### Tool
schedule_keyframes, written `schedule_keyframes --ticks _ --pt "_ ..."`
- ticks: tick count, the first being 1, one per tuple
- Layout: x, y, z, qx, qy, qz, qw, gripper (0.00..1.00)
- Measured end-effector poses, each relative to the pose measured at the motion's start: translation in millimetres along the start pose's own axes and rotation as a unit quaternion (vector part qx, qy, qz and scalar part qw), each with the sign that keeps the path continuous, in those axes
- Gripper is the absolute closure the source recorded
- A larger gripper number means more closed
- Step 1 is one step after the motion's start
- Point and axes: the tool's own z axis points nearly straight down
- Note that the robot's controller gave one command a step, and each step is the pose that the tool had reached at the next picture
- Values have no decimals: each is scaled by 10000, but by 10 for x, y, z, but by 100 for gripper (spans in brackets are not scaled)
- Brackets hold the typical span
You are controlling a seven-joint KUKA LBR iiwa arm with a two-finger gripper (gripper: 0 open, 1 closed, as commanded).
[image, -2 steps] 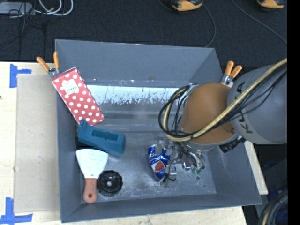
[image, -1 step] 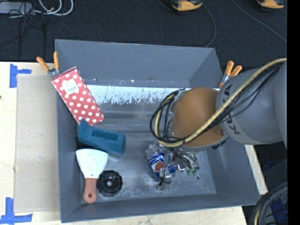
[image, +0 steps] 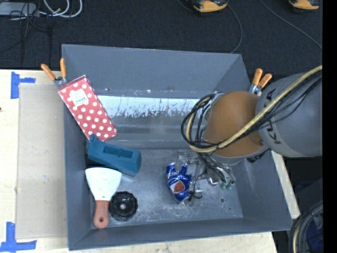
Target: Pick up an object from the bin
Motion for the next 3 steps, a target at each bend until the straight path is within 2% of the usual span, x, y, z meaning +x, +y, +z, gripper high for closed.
schedule_keyframes --ticks 1,2,3 --pt "-438 -154 469 -18 9 -821 9966 100" --pt "-439 -155 469 -18 7 -816 9967 100" --pt "-385 -148 137 -14 50 -822 9966 100"
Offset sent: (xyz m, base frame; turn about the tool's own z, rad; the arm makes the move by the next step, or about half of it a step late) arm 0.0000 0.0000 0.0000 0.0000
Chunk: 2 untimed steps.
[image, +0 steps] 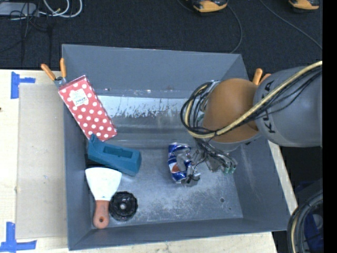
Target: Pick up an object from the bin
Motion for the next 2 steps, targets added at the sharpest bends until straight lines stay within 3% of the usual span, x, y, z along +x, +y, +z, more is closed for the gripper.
schedule_keyframes --ticks 1,2 --pt "-145 -17 -189 16 -73 33 10000 100" --pt "-94 -23 -554 -9 23 88 10000 100"
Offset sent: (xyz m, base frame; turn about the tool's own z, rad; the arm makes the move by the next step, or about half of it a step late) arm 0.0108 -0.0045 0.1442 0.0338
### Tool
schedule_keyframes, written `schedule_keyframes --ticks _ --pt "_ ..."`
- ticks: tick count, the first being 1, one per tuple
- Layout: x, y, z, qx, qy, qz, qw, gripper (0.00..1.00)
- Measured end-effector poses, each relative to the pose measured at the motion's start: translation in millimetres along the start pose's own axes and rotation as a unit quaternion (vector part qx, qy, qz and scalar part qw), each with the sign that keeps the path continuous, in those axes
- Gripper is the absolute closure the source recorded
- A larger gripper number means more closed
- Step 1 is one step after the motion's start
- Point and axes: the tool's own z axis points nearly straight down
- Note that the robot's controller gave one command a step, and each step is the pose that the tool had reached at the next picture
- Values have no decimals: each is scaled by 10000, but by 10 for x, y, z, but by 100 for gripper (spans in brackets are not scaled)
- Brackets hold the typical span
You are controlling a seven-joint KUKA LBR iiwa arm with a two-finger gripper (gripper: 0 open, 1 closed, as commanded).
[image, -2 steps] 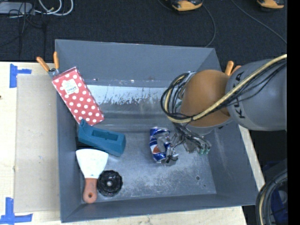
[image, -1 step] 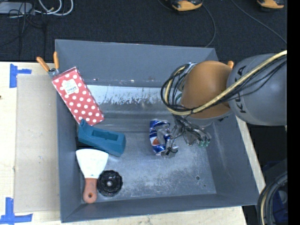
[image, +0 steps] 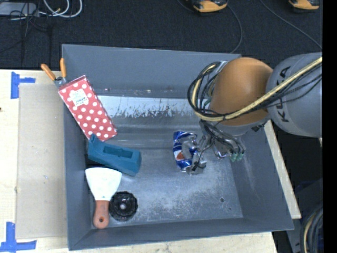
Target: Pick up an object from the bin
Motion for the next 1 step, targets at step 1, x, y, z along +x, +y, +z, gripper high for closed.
schedule_keyframes --ticks 1 --pt "-13 6 -468 16 -83 101 9999 100"
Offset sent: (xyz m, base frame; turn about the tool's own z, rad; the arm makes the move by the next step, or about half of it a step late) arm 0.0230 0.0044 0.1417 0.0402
